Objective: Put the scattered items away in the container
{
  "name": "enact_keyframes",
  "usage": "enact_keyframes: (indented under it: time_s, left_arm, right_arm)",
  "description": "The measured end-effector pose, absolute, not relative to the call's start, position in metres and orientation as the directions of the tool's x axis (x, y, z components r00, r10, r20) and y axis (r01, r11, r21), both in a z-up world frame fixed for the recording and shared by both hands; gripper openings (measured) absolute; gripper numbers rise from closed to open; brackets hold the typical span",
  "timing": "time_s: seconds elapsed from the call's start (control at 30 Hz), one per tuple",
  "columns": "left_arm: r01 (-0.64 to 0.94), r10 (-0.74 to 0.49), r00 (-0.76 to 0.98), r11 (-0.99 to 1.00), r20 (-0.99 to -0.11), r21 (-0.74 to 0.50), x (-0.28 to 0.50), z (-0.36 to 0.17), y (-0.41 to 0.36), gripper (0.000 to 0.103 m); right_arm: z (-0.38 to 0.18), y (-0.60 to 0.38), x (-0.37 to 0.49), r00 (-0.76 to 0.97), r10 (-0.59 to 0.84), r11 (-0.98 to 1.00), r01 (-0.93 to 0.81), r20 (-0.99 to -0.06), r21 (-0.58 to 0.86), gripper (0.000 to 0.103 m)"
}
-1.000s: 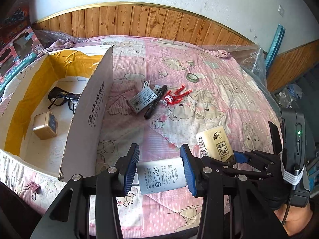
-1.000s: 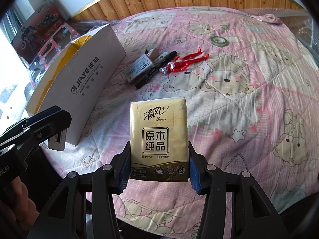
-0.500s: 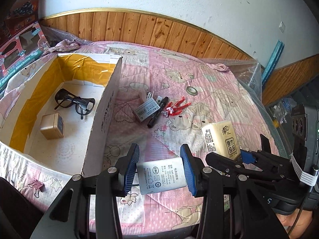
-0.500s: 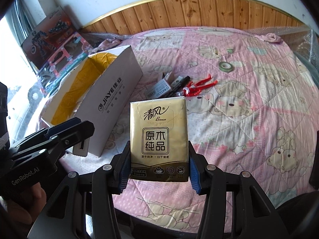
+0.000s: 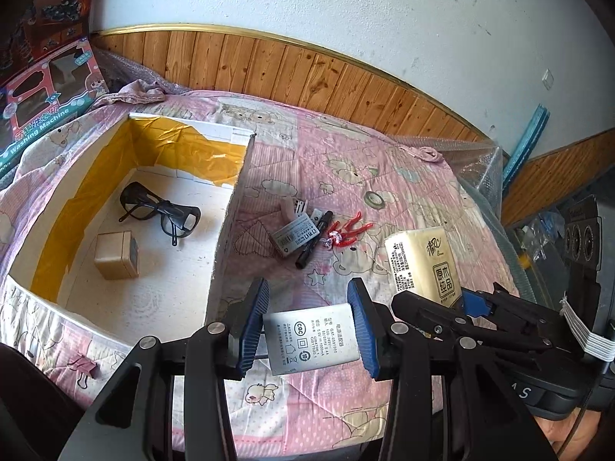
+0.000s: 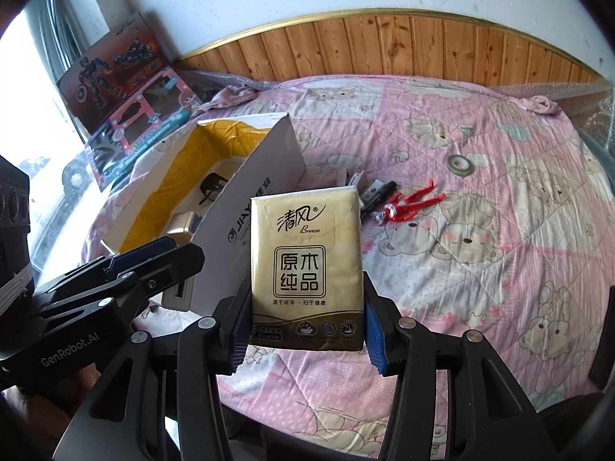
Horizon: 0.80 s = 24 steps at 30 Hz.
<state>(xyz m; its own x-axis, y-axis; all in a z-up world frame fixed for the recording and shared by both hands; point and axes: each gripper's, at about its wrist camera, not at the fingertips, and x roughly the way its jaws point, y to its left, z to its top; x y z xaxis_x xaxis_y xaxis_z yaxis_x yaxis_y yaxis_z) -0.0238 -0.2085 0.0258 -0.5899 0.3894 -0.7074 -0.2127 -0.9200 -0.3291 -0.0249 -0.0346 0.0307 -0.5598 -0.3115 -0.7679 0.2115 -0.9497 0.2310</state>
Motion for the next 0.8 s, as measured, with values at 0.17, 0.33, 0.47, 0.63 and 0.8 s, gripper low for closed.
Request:
enact_keyframes:
  time_s: [0.17, 0.33, 0.47, 0.63, 0.8]
  left_arm:
    - [-0.185, 0.379, -0.609, -0.922, -0.696, -0.341, -0.03, 0.034, -0.226, 0.044]
    - [-0.156, 0.361, -0.629, -0.926, -0.689, -0.343, -0.036, 0.04, -0.244, 0.044]
    - [-0.126, 0.336, -0.649, -0.932, -0.683, -0.339, -0.04, 0.042, -0.259, 0.044]
    - [-0.088, 0.306, -0.661, -0.939, -0.685, -0.333, -0.046, 0.042, -0.279, 0.044]
    - [-0.05, 0.278, -0.672, -0.942, -0.686, -0.333, -0.05, 0.041, -0.299, 0.044]
  right_arm:
    - [0.04, -0.048, -0.033, -0.565, -0.322, -0.945, 0.236, -0.76, 0.226, 0.051]
    - [0.048, -0.063, -0.042, -0.565, -0.336, -0.939, 0.268, -0.754, 0.217, 0.051]
    - [0.053, -0.077, -0.049, -0.564, -0.346, -0.932, 0.296, -0.75, 0.208, 0.051]
    - [0.056, -0.092, -0.057, -0.556, -0.359, -0.923, 0.33, -0.75, 0.197, 0.051]
    - [0.06, -0.106, -0.062, -0.549, -0.371, -0.913, 0.362, -0.749, 0.187, 0.051]
